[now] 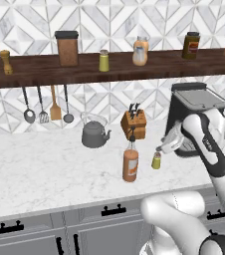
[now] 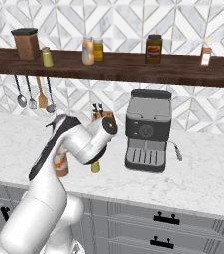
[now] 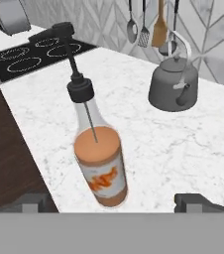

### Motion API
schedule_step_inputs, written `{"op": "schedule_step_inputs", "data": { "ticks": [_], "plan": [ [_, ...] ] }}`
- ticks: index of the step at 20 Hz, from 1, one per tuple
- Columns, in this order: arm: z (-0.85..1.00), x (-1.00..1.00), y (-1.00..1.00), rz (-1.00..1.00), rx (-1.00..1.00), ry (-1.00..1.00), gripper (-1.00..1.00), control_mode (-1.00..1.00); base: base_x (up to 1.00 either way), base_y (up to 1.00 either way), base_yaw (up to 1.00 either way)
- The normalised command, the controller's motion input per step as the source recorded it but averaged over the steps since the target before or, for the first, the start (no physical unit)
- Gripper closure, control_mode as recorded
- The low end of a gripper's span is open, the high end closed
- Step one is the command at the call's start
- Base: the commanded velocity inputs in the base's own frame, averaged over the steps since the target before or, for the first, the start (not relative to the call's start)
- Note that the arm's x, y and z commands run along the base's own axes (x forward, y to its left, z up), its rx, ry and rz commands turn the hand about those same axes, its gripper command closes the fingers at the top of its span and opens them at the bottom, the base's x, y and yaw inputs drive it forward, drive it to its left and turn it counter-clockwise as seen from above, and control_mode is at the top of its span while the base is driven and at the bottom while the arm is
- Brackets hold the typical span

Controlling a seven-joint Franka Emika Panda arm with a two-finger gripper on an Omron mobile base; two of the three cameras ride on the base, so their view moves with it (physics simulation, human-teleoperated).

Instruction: Put the shaker and condiment bottle from the counter next to their counterparts in the cabinet.

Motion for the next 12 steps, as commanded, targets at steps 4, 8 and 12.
{"op": "schedule_step_inputs", "data": {
  "ticks": [4,8,12],
  "plan": [
    [0.28,0.0,0.08,0.09,-0.06,-0.29,-1.0,-1.0,0.0,0.0,0.0],
    [0.18,-0.11,0.14,0.03,-0.11,-0.4,-1.0,-1.0,0.0,0.0,0.0],
    [-0.02,-0.26,0.14,0.03,-0.11,-0.41,-1.0,-1.0,0.0,0.0,0.0]
  ]
}}
